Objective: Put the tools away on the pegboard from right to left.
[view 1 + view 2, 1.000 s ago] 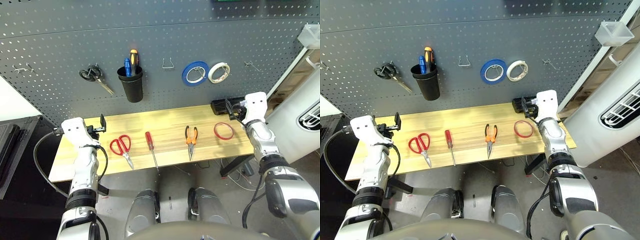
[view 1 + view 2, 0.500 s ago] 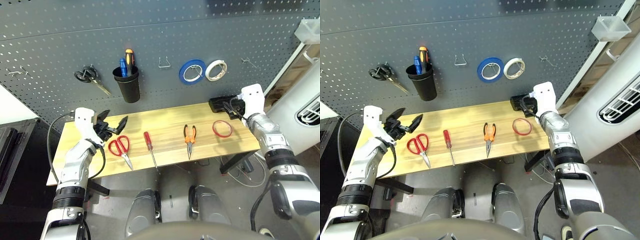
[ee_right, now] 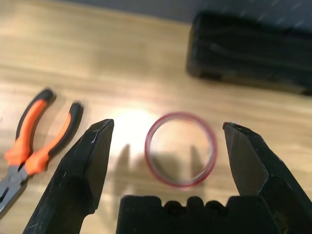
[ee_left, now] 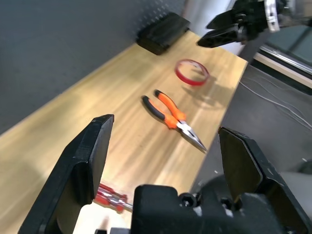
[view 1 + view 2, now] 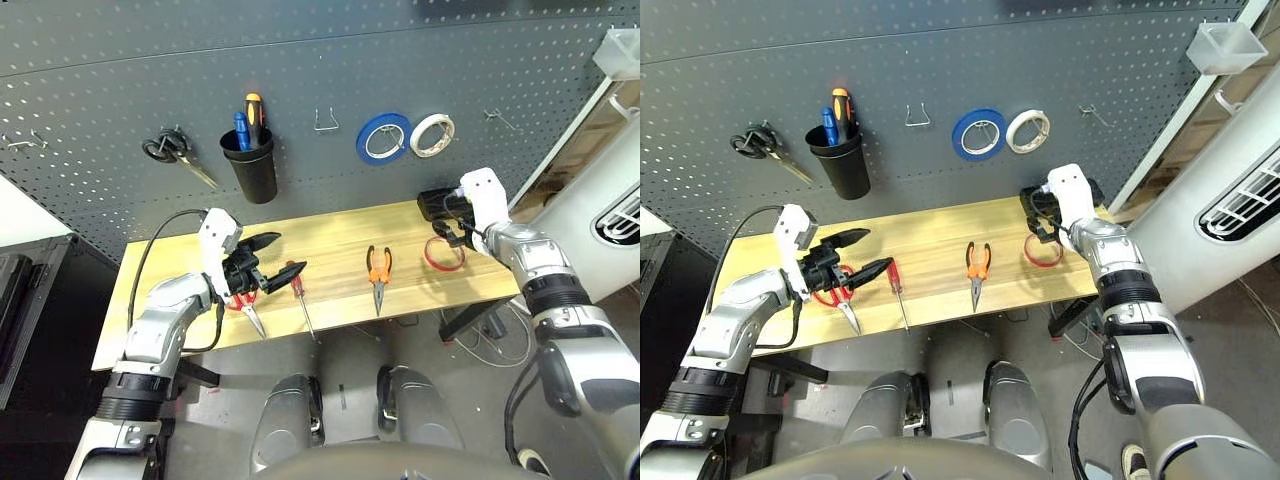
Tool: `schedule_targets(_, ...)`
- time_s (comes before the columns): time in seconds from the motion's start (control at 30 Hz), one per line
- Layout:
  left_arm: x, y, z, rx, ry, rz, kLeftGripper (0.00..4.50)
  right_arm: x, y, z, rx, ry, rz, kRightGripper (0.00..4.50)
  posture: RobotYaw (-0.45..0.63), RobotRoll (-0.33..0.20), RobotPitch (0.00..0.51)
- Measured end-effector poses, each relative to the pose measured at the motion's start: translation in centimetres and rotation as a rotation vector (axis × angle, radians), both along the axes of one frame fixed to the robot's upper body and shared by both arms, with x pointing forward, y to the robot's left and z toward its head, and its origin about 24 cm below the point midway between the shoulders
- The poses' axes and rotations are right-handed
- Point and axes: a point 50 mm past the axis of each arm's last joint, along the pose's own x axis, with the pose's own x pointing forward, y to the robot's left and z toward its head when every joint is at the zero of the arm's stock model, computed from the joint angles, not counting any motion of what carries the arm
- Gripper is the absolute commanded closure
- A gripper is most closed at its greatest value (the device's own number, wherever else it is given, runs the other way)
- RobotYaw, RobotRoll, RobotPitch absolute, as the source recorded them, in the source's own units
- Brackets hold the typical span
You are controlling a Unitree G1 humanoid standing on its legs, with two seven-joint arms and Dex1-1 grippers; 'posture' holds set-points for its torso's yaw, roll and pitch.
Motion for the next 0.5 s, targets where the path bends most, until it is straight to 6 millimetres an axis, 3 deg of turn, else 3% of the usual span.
schedule_targets(0.2,-0.1,-0.8,0.2,0.025,0.005,-0.071,0.03,-0.1,0.7,-0.9,-0.007,0.065,0.022,0.00,-0.04,0.000,0.188)
schedule_targets(0.5,-0.8,-1.0,0.3,0.058,0.032,-0.104,0.03,-0.4,1.0,-2.1,-0.025,0.123,0.003,0.00,-0.05,0.000,0.234)
